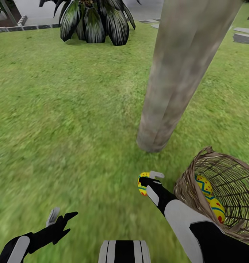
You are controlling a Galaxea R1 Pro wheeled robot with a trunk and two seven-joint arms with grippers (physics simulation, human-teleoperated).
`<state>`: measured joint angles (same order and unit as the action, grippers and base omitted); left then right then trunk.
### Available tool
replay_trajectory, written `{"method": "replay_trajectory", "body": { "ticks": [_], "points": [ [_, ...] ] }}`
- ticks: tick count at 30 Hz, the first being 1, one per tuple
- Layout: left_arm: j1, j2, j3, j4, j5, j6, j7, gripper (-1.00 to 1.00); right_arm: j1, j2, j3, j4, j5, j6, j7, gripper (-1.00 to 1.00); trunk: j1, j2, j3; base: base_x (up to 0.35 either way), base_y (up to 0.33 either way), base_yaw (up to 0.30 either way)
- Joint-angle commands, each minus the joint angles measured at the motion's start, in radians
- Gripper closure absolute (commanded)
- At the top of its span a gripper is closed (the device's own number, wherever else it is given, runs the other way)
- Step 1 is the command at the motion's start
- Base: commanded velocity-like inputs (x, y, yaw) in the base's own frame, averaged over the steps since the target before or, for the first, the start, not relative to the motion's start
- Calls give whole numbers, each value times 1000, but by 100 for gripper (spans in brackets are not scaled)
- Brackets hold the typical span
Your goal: Take the three Easter eggs out of the wicker basket on the lawn in the garden, then place them on the lawn next to a single tree (choose any tree) so that all three eggs are next to the same tree and none are left in the basket.
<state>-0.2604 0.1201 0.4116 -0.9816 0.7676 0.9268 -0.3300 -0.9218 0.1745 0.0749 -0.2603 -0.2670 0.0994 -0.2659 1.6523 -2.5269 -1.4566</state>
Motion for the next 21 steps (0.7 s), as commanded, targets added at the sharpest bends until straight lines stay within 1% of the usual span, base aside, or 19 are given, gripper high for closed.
{"method": "replay_trajectory", "body": {
  "ticks": [1,5,6,7,8,9,10,12,13,15,17,19,21],
  "points": [
    [0,0,3,0,-5,5,-6,-100,0,0,8,-2,-8,5,-13,-100,-1,0,3,0,0,0],
    [0,0,3,0,-5,5,-6,-100,0,0,8,-6,-8,3,-17,-100,-2,1,19,0,0,0],
    [0,0,3,0,-5,5,-6,-100,2,0,8,-26,-8,7,-16,-100,-3,1,23,0,0,0],
    [0,-1,3,0,-7,4,-5,-100,7,0,11,-68,-8,14,-15,-100,-3,1,27,0,0,0],
    [0,-1,3,0,-9,4,-5,-100,18,0,11,-168,-8,45,-14,-100,-4,2,30,0,0,0],
    [0,-2,2,0,-10,3,-5,-100,40,0,11,-251,-8,99,-14,-100,-4,2,34,0,0,0],
    [0,-2,2,-1,-12,3,-5,-100,95,0,13,-400,-8,221,-12,-100,-5,2,38,0,0,0],
    [0,-2,2,-1,-13,-1,-5,-100,183,0,13,-632,-8,374,-9,-100,-6,3,46,0,0,0],
    [0,-3,1,-2,-14,-14,-4,-100,267,0,13,-831,-8,463,-7,-100,-6,3,50,0,0,0],
    [0,-3,1,-2,-14,-22,-4,-100,320,-5,14,-973,-8,523,-6,-100,-7,3,57,0,0,0],
    [1,-3,1,-2,-14,-29,-5,-100,354,-21,15,-1109,-9,640,-6,-100,-8,4,65,0,0,0],
    [1,-4,1,-2,-14,-31,-6,-100,376,-25,15,-1173,-9,689,-5,-100,-9,4,73,0,0,0],
    [1,-4,1,-2,-14,-32,-5,-100,406,-26,26,-1243,-10,713,-4,-100,-10,5,81,0,0,0]
  ]
}}
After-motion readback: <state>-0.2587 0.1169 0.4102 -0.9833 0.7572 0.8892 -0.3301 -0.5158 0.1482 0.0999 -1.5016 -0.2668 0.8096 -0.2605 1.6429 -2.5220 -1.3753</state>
